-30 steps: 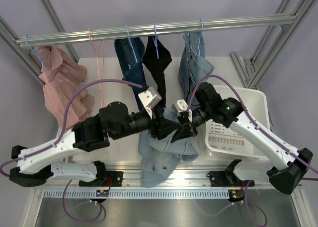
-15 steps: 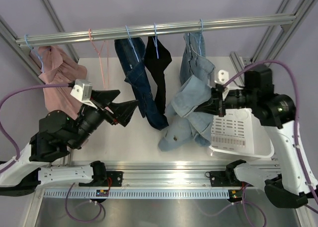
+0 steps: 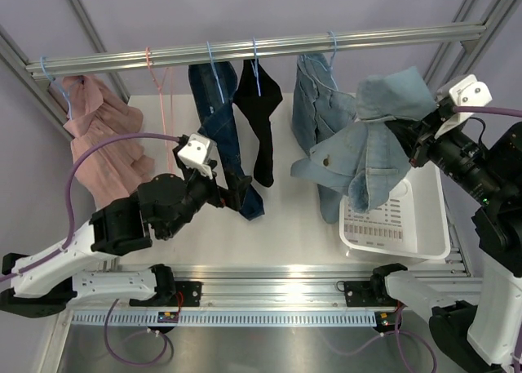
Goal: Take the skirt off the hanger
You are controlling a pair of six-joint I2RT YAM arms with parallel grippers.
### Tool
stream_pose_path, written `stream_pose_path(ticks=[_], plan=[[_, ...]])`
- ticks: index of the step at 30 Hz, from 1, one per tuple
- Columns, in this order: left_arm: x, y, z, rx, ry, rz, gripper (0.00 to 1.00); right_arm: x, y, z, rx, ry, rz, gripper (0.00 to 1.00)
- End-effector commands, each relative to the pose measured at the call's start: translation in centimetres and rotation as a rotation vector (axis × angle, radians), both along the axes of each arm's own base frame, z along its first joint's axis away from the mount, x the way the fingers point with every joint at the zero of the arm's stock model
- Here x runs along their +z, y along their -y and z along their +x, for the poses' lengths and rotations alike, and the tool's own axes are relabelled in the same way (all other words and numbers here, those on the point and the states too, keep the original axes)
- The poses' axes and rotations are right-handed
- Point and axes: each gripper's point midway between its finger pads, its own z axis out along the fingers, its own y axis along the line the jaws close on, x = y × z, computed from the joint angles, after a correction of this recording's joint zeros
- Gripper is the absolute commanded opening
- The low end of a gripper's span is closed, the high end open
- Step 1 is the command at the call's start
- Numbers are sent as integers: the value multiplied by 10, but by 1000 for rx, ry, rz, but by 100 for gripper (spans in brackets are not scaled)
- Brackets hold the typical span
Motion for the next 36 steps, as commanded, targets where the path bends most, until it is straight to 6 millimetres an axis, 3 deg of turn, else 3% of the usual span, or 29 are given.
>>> stream_pose_path(ticks=[1, 4, 7, 8, 9, 10, 13, 14, 15, 16, 19, 21, 22, 26, 28, 32, 34, 36], plan=[[23, -10, 8, 49, 19, -49, 99, 13, 50, 13, -289, 71, 9, 0], [23, -10, 15, 65, 5, -20, 99, -14, 63, 18, -358, 10, -14, 0], [22, -9, 22, 81, -6, 7, 99, -70, 76, 36, -427, -119, -71, 0], [21, -9, 25, 88, -11, 10, 99, -107, 80, 46, -449, -199, -104, 0], [20, -10, 27, 91, -17, 18, 99, -122, 90, 52, -490, -222, -113, 0], [20, -12, 31, 101, -21, 18, 99, -159, 96, 59, -502, -305, -136, 0], [18, -11, 33, 92, -34, 17, 99, -206, 117, 68, -497, -424, -123, 0], [17, -12, 35, 93, -40, 18, 99, -237, 120, 70, -472, -503, -127, 0], [17, -13, 36, 96, -40, 16, 99, -251, 121, 71, -444, -532, -137, 0], [17, -16, 39, 105, -42, 16, 99, -280, 129, 72, -434, -593, -185, 0], [16, -21, 44, 124, -52, 15, 99, -322, 129, 66, -344, -679, -275, 0], [17, -21, 49, 134, -64, 13, 99, -342, 113, 54, -215, -755, -279, 5], [18, -25, 54, 154, -70, 7, 99, -350, 111, 52, -173, -776, -297, 14], [21, -22, 68, 159, -101, 13, 99, -373, 108, 47, -115, -857, -305, 30], [25, -21, 79, 170, -113, 5, 99, -387, 117, 49, -146, -903, -330, 36], [31, -19, 91, 158, -153, -12, 99, -413, 143, 56, -248, -993, -362, 64], [34, -21, 98, 168, -173, -18, 99, -415, 165, 60, -326, -1003, -357, 76], [35, -25, 102, 176, -183, -22, 99, -412, 174, 62, -357, -999, -356, 80]])
